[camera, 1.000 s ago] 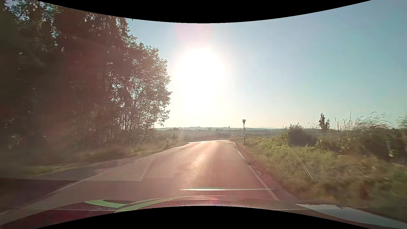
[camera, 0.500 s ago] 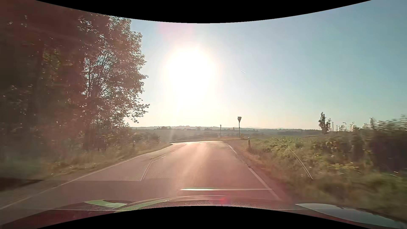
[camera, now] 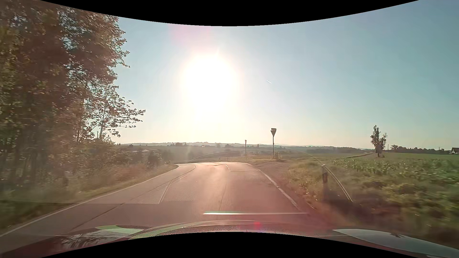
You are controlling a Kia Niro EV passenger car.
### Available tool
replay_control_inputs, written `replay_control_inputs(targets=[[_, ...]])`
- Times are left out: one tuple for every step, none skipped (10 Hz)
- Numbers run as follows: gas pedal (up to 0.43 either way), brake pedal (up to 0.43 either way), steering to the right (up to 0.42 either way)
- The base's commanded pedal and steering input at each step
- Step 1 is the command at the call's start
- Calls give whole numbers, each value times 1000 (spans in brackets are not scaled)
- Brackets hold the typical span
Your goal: Follow the waypoints while adhering to traffic rules and regulations
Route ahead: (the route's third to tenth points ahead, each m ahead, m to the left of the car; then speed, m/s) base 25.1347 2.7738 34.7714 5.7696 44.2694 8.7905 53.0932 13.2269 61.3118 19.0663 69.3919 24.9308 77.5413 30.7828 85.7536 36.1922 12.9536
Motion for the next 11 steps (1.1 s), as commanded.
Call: replay_control_inputs(targets=[[0, 146, 8], [0, 146, 5], [0, 146, 1], [0, 152, -6], [0, 152, -11], [0, 152, -14], [0, 152, -16], [0, 152, -20], [0, 146, -26], [0, 152, -35], [0, 146, -44]])
